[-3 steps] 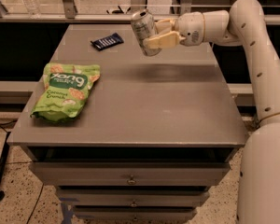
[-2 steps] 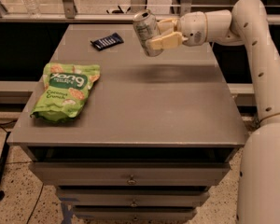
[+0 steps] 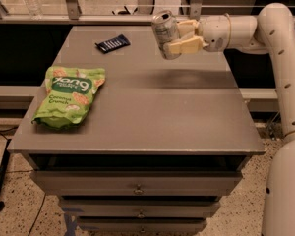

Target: Place 7up can upright

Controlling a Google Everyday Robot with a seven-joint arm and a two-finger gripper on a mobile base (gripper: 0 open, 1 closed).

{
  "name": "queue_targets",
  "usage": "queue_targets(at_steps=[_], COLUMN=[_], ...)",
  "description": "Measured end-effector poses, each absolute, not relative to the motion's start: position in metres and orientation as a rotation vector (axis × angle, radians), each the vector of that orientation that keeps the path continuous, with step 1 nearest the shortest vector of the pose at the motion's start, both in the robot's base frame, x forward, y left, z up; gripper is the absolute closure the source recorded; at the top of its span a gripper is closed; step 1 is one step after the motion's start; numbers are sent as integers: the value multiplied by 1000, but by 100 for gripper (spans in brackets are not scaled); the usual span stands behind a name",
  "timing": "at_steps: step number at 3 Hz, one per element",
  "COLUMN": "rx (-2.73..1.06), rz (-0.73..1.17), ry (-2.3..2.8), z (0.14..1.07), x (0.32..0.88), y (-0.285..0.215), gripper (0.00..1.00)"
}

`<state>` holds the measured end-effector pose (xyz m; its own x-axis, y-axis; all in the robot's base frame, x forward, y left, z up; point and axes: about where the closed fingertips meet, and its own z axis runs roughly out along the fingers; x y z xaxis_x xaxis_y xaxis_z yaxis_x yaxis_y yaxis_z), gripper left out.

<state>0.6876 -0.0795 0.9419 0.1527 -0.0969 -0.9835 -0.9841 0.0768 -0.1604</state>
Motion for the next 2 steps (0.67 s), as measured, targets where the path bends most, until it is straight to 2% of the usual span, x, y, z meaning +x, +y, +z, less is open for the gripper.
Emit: queue_targets(at_steps=[2], rx=[-1224], rz=[957], ry=[1154], z=[929], x=[694], y=[-103], gripper=[100])
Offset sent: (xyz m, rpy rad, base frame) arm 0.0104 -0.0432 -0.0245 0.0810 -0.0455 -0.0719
